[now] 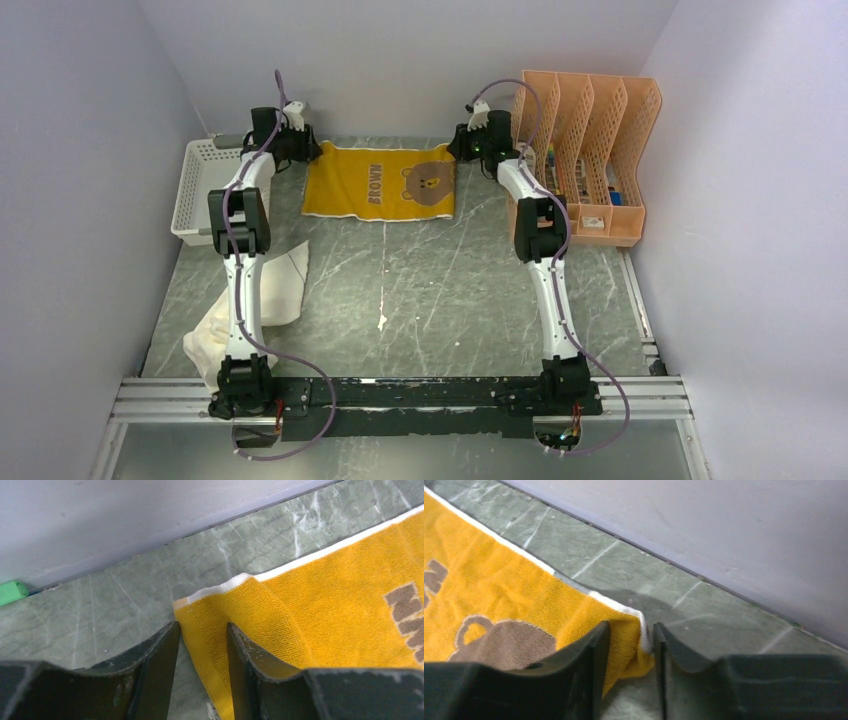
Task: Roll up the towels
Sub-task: Flatten out the towel at the center of the board.
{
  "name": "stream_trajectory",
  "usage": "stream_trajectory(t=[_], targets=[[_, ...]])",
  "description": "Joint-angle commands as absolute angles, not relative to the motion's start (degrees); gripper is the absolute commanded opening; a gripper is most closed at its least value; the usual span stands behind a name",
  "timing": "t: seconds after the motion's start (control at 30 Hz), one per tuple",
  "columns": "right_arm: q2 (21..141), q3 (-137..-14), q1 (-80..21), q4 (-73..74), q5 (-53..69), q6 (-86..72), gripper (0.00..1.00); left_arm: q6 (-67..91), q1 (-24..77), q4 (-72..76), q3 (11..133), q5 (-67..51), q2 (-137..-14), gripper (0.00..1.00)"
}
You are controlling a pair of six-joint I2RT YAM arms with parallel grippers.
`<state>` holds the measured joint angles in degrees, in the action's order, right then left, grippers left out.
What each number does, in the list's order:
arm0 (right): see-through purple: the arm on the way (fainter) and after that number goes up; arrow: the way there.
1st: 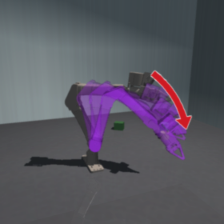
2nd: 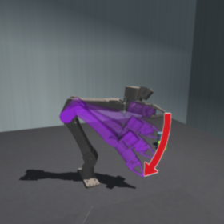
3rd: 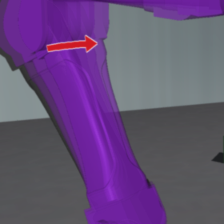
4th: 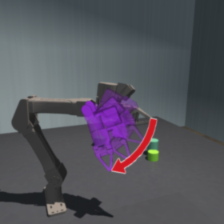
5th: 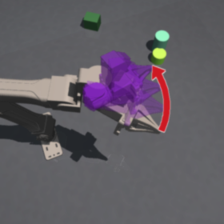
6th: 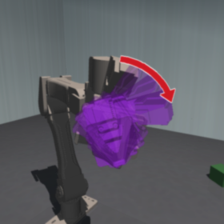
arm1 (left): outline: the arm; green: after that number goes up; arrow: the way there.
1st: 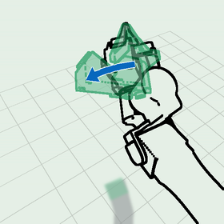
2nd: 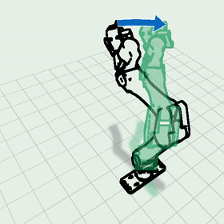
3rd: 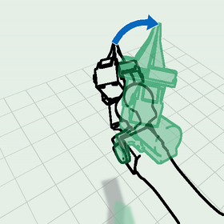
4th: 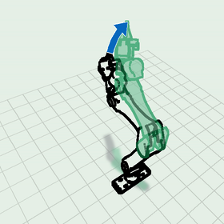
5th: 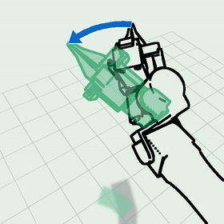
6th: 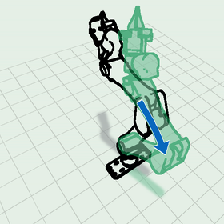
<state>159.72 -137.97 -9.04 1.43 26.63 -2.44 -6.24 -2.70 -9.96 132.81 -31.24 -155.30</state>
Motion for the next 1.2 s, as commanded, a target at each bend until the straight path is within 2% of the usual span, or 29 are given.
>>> stream_trajectory(t=[0.0,0.03,0.07,0.1,0.13,0.23,0.37,0.67,1.0,1.17], targets=[[162.54,-139.32,-10.29,1.25,30.74,-3.00,0.26,-7.51,-2.11,-13.33,135.03,-32.40,-157.69,0.45],[162.66,-139.33,-10.29,1.09,31.03,-3.41,0.12,-7.41,-2.11,-13.65,135.34,-31.99,-158.11,0.36],[162.57,-139.32,-10.33,1.14,31.04,-3.83,0.00,-7.27,-2.10,-14.13,135.78,-31.50,-158.45,0.23],[162.24,-139.14,-10.33,1.26,30.88,-3.94,0.00,-6.84,-2.06,-14.52,136.20,-30.67,-158.74,0.11],[161.61,-138.64,-10.34,1.31,30.73,-3.95,0.00,-6.25,-2.10,-14.72,136.30,-28.81,-158.46,0.07],[156.64,-134.46,-10.28,-0.19,30.01,-3.37,0.00,-4.51,-2.18,-13.36,133.42,-26.06,-154.42,0.07],[146.10,-127.19,-10.30,-3.47,27.74,-2.47,0.00,-3.17,-3.23,-8.05,125.95,-24.17,-142.74,0.07],[113.53,-102.82,-12.27,-8.14,22.49,-0.01,0.00,-3.58,-3.34,2.60,102.36,-21.21,-111.97,0.07],[80.33,-78.91,-21.35,-1.97,12.65,4.45,0.00,-3.46,-2.89,5.18,73.02,-22.07,-74.66,0.07],[70.09,-71.57,-22.59,-0.52,9.04,1.70,0.00,-4.84,-2.77,0.44,66.63,-22.57,-65.11,0.07]])
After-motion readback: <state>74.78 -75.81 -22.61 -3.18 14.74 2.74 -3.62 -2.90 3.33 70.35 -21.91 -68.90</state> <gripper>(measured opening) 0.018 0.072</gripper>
